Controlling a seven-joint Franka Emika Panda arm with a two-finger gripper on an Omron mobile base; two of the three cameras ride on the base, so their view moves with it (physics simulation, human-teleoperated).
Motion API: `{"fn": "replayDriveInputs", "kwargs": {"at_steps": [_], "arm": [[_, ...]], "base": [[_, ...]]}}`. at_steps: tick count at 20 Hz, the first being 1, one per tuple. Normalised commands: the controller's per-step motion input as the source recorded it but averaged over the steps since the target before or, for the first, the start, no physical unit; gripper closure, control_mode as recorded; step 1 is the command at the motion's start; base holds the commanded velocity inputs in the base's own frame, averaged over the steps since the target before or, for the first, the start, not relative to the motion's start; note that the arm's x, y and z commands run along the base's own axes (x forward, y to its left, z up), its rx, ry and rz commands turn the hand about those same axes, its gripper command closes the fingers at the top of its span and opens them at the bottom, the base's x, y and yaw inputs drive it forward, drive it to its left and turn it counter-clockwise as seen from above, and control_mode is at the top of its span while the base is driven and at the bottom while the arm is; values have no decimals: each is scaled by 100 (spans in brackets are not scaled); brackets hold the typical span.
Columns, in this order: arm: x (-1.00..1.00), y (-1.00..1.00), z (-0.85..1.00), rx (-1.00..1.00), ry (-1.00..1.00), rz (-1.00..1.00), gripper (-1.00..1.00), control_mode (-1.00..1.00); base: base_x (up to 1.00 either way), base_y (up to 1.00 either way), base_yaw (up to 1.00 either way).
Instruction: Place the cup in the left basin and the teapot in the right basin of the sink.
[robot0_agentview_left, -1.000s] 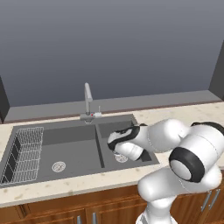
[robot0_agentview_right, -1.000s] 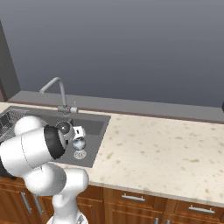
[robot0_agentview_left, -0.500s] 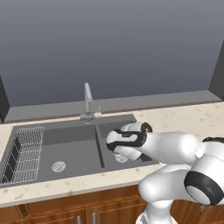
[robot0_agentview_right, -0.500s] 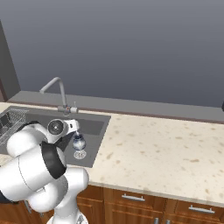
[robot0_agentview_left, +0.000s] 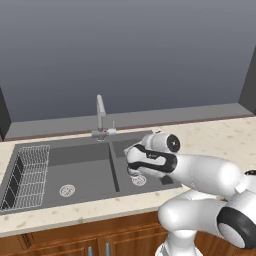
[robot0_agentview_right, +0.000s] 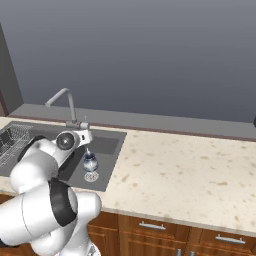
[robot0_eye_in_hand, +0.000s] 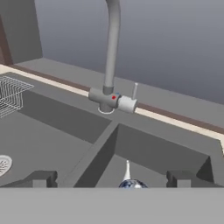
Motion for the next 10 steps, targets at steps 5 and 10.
{"fn": "replayDriveInputs", "kwargs": {"at_steps": [5, 10], "arm": [[0, -30, 29, 0, 8, 0, -100, -100], [0, -28, 29, 0, 13, 0, -100, -100]], "base": [[0, 0, 0], [0, 0, 0]]}}
